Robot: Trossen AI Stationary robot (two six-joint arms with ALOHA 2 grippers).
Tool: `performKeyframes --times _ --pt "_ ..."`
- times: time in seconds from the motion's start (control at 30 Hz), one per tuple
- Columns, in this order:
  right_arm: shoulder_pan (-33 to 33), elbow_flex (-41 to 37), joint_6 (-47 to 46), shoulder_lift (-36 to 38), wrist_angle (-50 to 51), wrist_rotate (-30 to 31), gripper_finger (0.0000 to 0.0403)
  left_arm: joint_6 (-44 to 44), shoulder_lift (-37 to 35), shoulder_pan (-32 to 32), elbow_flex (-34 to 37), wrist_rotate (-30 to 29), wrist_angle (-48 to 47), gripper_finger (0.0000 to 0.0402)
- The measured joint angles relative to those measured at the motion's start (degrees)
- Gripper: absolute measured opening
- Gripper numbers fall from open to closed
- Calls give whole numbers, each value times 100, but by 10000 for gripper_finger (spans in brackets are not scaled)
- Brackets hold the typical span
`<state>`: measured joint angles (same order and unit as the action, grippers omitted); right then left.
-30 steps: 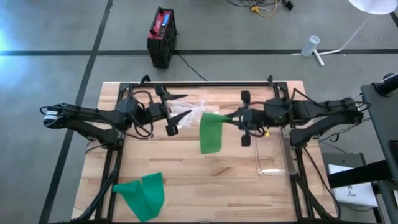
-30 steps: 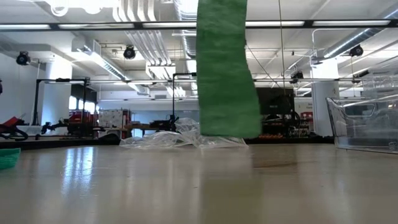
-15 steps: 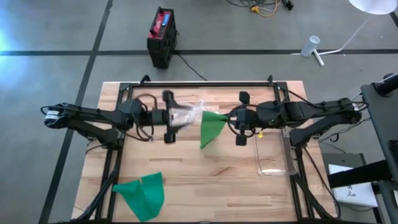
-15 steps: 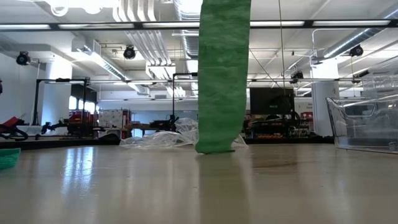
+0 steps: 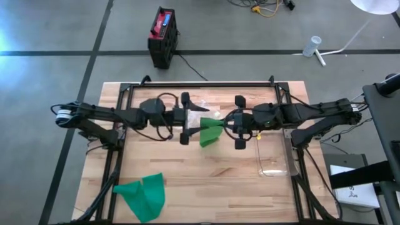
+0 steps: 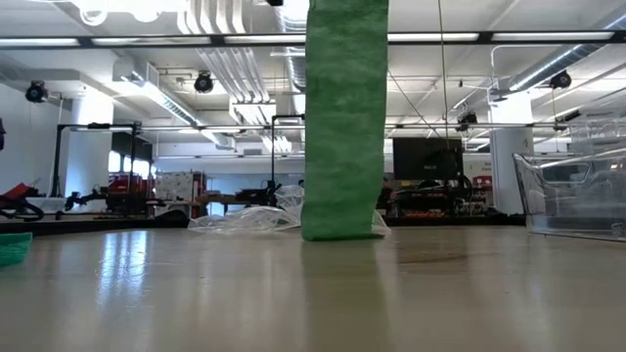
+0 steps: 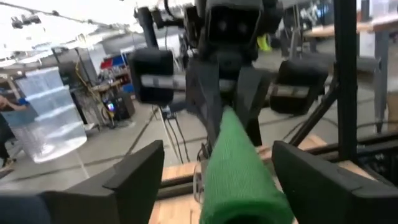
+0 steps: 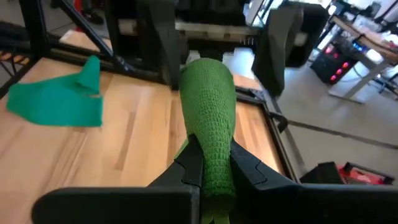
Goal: Roll bandage
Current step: Roll the green bandage
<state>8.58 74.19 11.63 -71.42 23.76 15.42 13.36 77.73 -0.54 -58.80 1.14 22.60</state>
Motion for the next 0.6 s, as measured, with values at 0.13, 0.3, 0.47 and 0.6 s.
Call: performKeyframes --times 0.13,0.3,0.47,0.6 --pt "0 1 86 66 -52 0 23 -139 95 -8 -264 -18 -429 305" --pt "0 2 224 94 -53 -54 23 -80 160 -10 -431 -45 -606 274" --pt "-2 0 397 79 -80 -35 25 -43 152 -15 -626 -24 -1077 168" --pt "-2 2 564 80 -220 -42 28 257 118 -17 -906 -21 -1659 50"
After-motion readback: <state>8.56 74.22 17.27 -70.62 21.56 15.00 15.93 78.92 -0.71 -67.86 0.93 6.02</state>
